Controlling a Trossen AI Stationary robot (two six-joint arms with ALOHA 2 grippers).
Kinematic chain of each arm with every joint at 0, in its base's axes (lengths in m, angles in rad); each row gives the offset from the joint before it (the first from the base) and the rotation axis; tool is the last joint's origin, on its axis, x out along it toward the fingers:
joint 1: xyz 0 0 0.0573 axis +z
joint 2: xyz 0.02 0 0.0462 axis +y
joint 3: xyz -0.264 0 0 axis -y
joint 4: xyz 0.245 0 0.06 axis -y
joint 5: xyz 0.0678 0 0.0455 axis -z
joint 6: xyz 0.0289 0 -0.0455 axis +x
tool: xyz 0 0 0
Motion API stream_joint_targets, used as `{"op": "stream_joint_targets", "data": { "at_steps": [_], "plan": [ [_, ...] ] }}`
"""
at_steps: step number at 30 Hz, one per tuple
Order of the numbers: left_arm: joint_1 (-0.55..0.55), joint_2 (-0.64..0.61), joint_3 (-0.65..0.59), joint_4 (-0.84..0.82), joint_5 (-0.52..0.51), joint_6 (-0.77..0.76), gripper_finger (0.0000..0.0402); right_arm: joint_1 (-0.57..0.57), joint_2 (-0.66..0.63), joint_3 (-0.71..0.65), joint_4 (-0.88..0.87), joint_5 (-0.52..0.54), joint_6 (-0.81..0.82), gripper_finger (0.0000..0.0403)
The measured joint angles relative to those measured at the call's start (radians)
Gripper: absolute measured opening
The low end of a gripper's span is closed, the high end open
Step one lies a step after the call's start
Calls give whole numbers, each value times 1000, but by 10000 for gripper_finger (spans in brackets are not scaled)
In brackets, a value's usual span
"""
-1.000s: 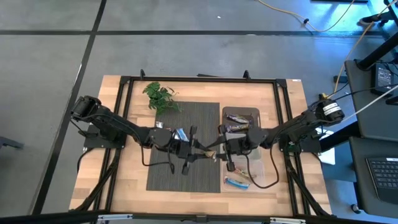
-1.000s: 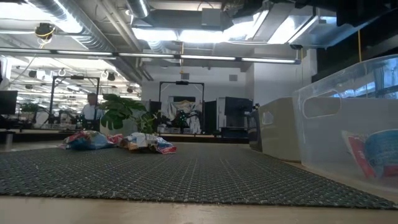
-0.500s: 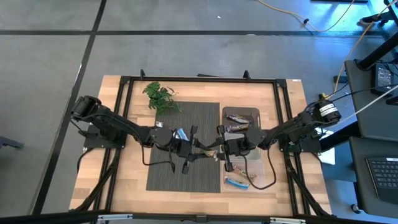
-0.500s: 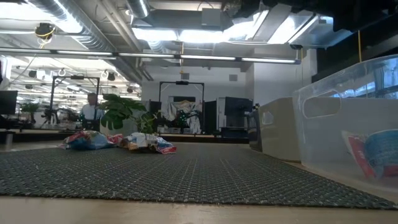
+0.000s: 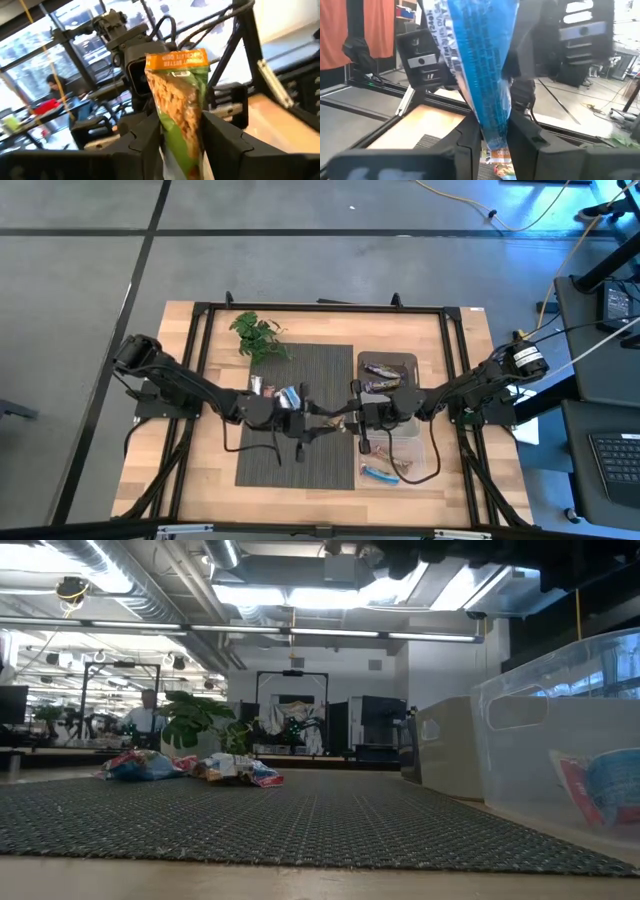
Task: Pick and place Granola Bars by type
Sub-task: Put the yellow granola bar into the gray bin
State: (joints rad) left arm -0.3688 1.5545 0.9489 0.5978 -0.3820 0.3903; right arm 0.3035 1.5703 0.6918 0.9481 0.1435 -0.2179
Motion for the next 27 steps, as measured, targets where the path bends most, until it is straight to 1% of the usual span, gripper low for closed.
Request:
{"op": "stream_joint_targets", "data": {
  "at_steps": [5,8,13,17,22,24,27],
  "plan": [
    [-40,-34,0,-89,-124,-10,152,0,-16,0,-50,7,6,82],
    [-63,-71,0,-174,-171,-57,157,0,-56,0,-185,54,29,82],
    [-73,-135,1,-427,-255,-235,159,0,-195,0,-536,74,185,82],
    [-57,-152,1,-599,-314,-362,159,0,-314,0,-825,76,344,82],
    [-7,-151,1,-767,-300,-507,159,0,-411,1,-1169,68,547,82],
    [16,-151,1,-844,-287,-600,159,0,-421,1,-1295,66,621,82],
    [56,-150,1,-933,-238,-722,159,0,-416,0,-1460,65,717,82]
  ]
}}
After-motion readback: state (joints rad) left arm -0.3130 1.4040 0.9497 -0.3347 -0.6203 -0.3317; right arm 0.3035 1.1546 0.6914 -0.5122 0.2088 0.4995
